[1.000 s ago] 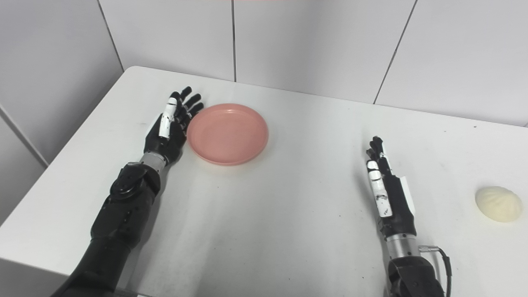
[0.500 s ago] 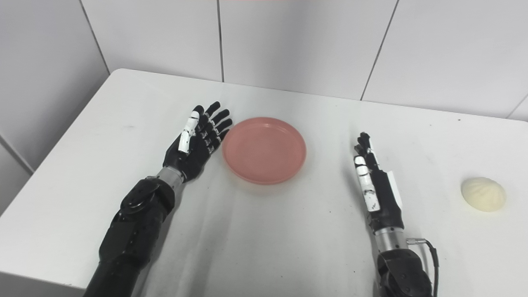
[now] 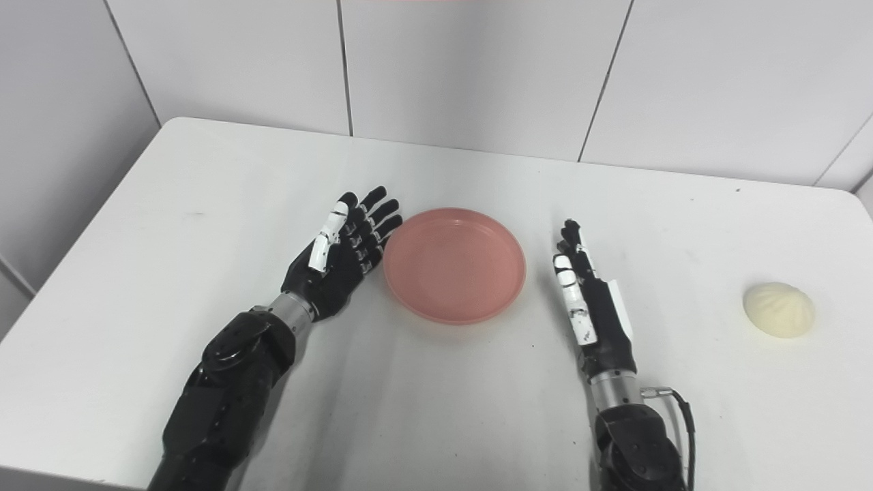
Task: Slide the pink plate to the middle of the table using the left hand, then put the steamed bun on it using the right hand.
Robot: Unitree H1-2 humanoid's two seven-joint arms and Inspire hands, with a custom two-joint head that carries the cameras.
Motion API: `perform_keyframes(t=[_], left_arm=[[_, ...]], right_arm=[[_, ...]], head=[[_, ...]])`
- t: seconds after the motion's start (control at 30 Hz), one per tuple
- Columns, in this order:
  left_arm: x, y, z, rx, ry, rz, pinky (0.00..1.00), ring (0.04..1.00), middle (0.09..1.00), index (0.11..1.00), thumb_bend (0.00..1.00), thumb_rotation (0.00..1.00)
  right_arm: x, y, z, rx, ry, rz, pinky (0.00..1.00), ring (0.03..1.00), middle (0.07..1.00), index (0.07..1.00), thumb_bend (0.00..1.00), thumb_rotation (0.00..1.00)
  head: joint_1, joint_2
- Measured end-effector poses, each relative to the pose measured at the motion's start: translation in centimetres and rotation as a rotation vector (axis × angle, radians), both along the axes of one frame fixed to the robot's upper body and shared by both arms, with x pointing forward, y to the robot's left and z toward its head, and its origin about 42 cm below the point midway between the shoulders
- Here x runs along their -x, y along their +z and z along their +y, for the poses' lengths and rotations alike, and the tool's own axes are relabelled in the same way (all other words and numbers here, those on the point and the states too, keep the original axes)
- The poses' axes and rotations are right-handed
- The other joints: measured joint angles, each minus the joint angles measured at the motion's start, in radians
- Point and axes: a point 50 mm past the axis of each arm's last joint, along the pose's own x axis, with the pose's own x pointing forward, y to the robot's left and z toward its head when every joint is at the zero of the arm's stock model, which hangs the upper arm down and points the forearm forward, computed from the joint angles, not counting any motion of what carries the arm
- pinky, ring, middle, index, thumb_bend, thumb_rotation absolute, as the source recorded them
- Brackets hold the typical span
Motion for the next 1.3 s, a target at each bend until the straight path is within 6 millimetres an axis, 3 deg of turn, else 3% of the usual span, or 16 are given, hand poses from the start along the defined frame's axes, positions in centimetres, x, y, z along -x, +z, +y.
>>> perform_keyframes(t=[0.6, 1.3], left_arm=[[1.2, -0.4, -0.8, -0.001, -0.045, -0.015, 1.00, 0.987, 0.990, 0.998, 0.44, 1.00], [2.0, -0.9, -0.1, -0.125, 0.085, -0.098, 1.00, 0.981, 0.977, 0.988, 0.48, 1.00]], right_arm=[[0.1, -0.1, 0.7, 0.018, -0.020, 0.013, 1.00, 1.000, 1.000, 1.000, 0.20, 1.00], [-0.4, 0.2, 0.4, 0.019, -0.101, -0.008, 1.00, 1.000, 1.000, 0.996, 0.28, 1.00]], head=[[-0.051, 0.006], [-0.115, -0.008]])
